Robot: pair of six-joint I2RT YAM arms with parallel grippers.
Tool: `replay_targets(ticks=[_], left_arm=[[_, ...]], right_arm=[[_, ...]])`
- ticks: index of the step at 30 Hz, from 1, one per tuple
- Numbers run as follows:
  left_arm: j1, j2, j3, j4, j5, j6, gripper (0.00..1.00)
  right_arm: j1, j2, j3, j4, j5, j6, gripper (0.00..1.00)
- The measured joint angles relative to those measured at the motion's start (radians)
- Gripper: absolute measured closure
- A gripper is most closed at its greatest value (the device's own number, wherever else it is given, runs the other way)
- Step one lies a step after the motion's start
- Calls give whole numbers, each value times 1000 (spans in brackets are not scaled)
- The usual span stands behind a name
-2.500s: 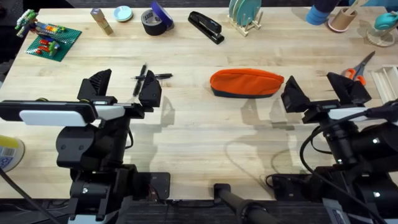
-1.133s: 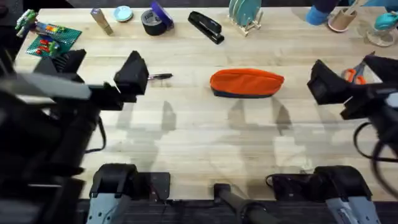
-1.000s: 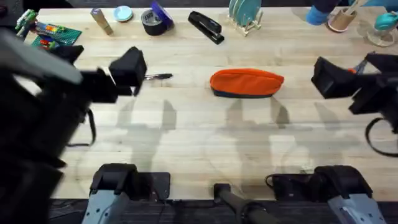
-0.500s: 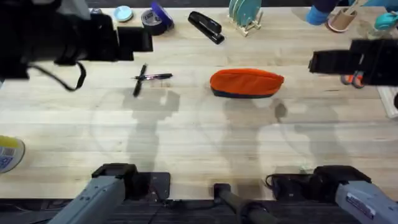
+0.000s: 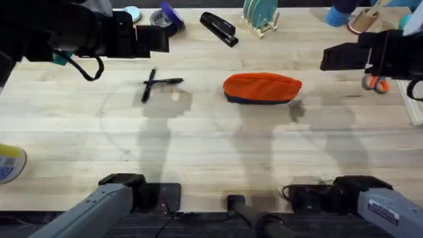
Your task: Unzip the bag, pick up the pens from the table one at a time and place them inside, then zip the bag closed.
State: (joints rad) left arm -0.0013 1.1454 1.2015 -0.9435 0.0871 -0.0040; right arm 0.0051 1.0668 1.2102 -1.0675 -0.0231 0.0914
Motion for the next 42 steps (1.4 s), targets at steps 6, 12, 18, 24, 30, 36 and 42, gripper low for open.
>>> replay_targets(ticks=[6,12,18,24,30,36,42], left_arm=[[-1,0,0,18,12,49,8],[-1,0,0,61,97,171,8],[-1,0,0,65,289,408,8],[-1,2,0,118,496,656,8],[-2,82,6,122,695,880,8],[-2,214,6,122,885,1040,8],[-4,341,6,125,1048,1114,8]], right_arm=[[0,0,0,0,0,3,5],[0,0,0,0,0,6,6],[0,0,0,0,0,6,6],[0,0,0,0,0,6,6],[0,0,0,0,0,6,5],[0,0,0,0,0,6,5],[0,0,0,0,0,6,5]])
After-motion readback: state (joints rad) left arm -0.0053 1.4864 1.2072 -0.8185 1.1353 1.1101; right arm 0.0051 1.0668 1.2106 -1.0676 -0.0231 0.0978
